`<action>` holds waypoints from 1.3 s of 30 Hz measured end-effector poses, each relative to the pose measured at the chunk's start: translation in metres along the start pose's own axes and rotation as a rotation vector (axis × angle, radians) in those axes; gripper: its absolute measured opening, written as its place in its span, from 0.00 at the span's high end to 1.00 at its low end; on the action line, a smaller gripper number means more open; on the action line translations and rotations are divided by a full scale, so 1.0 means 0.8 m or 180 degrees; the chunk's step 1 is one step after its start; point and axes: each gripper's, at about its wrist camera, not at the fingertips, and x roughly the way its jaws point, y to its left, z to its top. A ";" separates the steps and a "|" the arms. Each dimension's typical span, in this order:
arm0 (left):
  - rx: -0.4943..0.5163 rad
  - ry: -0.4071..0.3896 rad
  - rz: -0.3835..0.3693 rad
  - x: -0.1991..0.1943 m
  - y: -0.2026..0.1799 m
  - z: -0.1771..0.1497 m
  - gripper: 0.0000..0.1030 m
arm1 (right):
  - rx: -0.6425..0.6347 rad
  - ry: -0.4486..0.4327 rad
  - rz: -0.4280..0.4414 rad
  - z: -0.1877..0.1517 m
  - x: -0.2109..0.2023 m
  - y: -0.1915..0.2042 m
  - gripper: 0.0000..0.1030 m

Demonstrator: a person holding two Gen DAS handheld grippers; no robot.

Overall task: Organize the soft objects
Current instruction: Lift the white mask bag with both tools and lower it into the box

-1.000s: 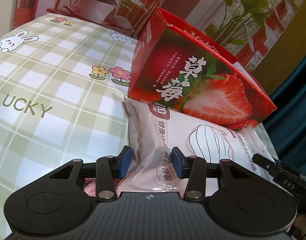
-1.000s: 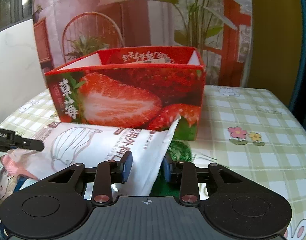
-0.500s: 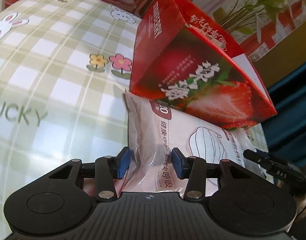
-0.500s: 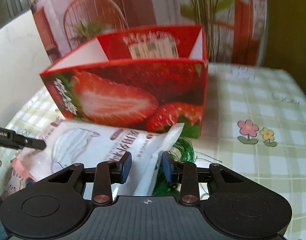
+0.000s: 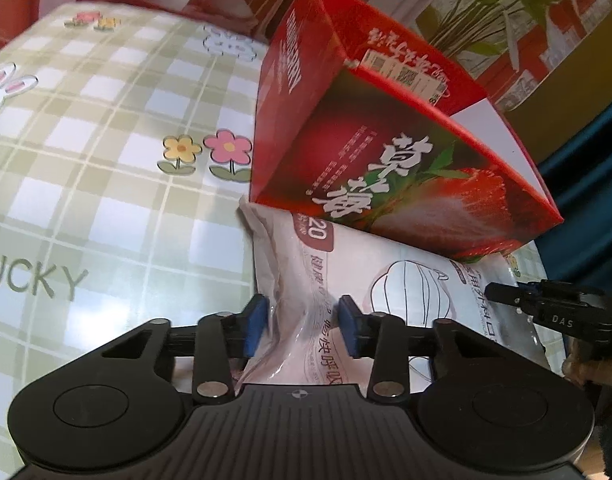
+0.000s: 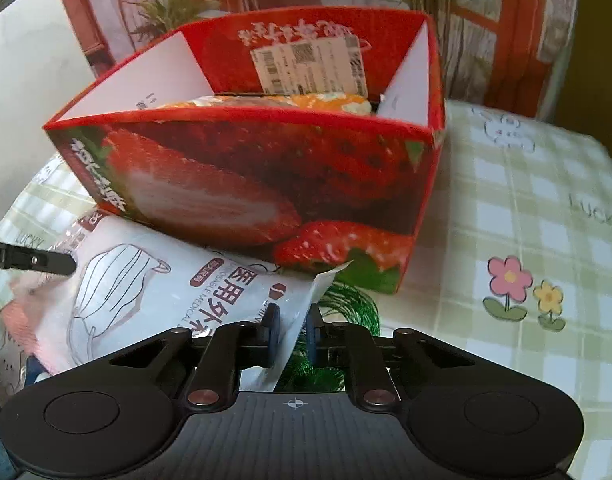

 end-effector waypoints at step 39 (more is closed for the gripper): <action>0.0706 -0.1273 0.0086 -0.059 -0.144 0.148 0.63 | -0.0586 -0.1648 -0.0790 0.149 -0.117 -0.005 0.91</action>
